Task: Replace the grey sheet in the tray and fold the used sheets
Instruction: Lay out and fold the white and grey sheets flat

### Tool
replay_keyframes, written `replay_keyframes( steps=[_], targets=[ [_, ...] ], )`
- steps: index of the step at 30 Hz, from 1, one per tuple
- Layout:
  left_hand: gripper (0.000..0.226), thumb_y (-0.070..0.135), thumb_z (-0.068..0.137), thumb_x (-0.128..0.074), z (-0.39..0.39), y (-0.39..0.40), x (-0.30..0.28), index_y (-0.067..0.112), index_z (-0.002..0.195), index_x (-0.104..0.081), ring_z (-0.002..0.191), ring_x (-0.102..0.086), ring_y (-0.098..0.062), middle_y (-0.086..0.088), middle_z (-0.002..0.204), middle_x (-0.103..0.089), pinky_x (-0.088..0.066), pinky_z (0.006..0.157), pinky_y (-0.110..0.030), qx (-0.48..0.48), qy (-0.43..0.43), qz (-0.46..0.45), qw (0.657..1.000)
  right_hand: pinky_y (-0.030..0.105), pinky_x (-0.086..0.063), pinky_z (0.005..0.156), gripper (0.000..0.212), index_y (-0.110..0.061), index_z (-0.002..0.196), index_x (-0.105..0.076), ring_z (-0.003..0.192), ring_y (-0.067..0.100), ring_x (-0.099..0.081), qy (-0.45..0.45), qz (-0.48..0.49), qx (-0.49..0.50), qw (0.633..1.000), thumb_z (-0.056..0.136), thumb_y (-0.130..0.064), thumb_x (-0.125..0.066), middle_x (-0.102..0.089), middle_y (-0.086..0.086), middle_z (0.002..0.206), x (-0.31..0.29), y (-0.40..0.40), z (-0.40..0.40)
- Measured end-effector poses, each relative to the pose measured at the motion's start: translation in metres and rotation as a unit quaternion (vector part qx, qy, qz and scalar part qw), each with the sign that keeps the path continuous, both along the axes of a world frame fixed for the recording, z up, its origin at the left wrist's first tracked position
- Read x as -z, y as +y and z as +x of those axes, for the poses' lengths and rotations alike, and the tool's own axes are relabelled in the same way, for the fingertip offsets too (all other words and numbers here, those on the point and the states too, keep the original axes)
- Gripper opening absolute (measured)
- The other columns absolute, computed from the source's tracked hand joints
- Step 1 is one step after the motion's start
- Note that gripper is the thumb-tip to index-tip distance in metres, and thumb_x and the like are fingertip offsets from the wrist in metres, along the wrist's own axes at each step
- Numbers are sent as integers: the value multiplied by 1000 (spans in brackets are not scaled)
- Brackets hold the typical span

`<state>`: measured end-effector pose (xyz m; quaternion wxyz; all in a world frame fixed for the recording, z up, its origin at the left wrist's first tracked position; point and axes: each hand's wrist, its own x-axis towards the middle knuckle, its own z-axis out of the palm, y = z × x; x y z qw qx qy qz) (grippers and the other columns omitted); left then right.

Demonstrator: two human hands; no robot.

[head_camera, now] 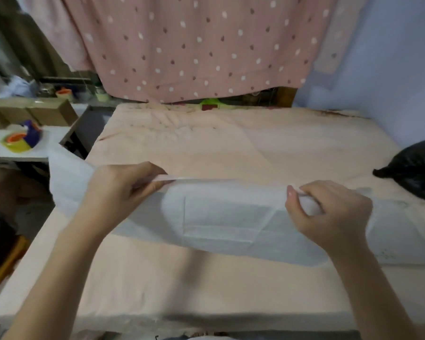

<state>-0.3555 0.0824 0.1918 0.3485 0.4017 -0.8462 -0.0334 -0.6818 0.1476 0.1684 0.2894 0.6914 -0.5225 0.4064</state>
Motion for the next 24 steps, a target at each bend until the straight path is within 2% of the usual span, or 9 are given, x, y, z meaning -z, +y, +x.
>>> replay_keyframes(
  steps=[4, 6, 9, 11, 13, 16, 20, 24],
  targets=[
    [51, 52, 84, -52, -4, -27, -52, 4, 80, -70, 58, -61, -28, -13, 64, -65, -48, 56, -41, -11, 14, -22, 1000, 29, -41, 42, 30, -4, 59, -61, 43, 26, -51, -13, -45, 8, 999, 84, -20, -63, -56, 8, 49, -55, -24, -6],
    [51, 54, 85, -58, -6, -41, -73, 4, 80, -69, 58, -57, -32, -17, 63, -63, -47, 55, -42, -10, 19, -22, 1000, 31, -43, 44, 29, -5, 63, -65, 45, 26, -52, -22, -52, 21, 998, 84, -24, -62, -56, 8, 50, -75, -39, -6],
    [36, 50, 84, -63, -15, -72, -91, 14, 81, -69, 57, -54, -28, -9, 57, -59, -43, 55, -35, -25, 0, -19, 1000, 29, -38, 46, 29, -11, 63, -63, 47, 22, -48, -31, -16, 39, 999, 84, -31, -59, -48, 1, 48, -93, -70, -8],
    [31, 47, 84, -63, -23, -100, -90, 17, 79, -68, 56, -48, -24, 1, 52, -51, -36, 54, -31, -41, -35, -11, 998, 29, -36, 48, 32, -12, 62, -60, 47, 24, -47, -31, 25, 53, 998, 83, -36, -56, -48, 3, 47, -95, -97, -13],
    [33, 48, 86, -60, -31, -132, -82, 17, 76, -65, 57, -46, -24, 5, 51, -45, -32, 53, -29, -56, -73, 2, 996, 28, -33, 49, 33, -11, 61, -57, 49, 26, -46, -26, 63, 63, 996, 80, -38, -54, -47, 4, 48, -91, -128, -22],
    [45, 51, 88, -55, -44, -181, -60, 10, 70, -57, 59, -48, -26, -1, 55, -46, -32, 53, -29, -57, -130, 40, 989, 26, -28, 52, 32, -14, 59, -50, 50, 27, -44, -18, 129, 59, 990, 79, -39, -51, -39, 0, 46, -73, -175, -35],
    [51, 49, 90, -52, -60, -237, -16, 16, 56, -35, 58, -44, -24, 2, 54, -39, -26, 49, -26, -54, -201, 86, 974, 24, -25, 50, 32, -17, 57, -47, 55, 22, -46, 30, 244, 83, 966, 81, -37, -47, -44, -3, 50, -38, -234, -46],
    [51, 57, 89, -47, -72, -277, 41, 20, 55, -37, 67, -48, -21, 8, 59, -44, -30, 56, -26, -65, -288, 175, 939, 32, -35, 56, 46, -16, 59, -49, 64, 21, -50, 44, 379, 59, 923, 85, -54, -50, -49, 0, 58, 11, -277, -52]
  ],
)
